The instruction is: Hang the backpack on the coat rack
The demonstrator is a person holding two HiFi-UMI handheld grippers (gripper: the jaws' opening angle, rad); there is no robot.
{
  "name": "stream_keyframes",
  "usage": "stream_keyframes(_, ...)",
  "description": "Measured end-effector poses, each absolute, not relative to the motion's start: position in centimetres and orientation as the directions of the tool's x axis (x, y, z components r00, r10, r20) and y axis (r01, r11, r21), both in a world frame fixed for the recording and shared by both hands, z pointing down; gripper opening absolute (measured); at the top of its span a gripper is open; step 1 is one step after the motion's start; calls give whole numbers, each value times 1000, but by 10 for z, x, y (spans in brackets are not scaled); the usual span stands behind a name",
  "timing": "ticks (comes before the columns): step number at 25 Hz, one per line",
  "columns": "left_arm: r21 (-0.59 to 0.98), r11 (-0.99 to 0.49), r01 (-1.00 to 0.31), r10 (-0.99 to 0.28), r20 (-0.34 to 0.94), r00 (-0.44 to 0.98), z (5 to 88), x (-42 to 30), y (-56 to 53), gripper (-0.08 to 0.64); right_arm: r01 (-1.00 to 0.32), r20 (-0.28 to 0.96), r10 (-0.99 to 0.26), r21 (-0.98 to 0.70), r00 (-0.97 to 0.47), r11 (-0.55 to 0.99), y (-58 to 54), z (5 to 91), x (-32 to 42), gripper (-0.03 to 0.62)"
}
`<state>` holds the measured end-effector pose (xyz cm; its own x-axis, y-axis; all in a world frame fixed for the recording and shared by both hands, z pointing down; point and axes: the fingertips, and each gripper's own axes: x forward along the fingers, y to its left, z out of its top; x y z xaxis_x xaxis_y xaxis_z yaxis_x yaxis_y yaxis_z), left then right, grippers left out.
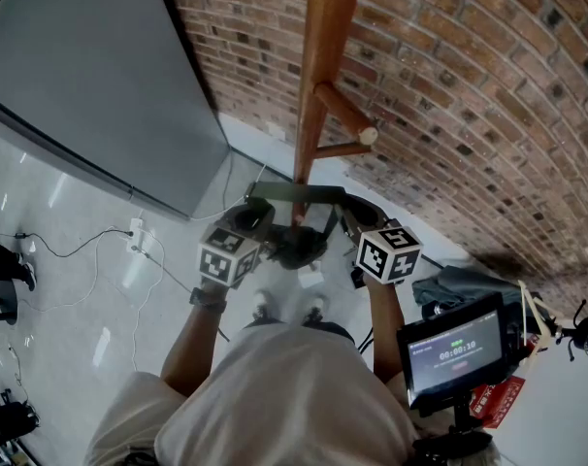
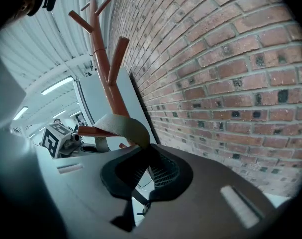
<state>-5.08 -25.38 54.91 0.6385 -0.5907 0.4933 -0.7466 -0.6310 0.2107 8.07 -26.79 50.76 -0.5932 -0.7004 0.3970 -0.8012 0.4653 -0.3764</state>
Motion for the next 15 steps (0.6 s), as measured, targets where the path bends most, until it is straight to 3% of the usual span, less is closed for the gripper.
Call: stream_keyframes(15,241,-616,-750,-565,528,634,578,-49,-252,14,-806,453,-668,-372,-590,460,-268,535,77,9)
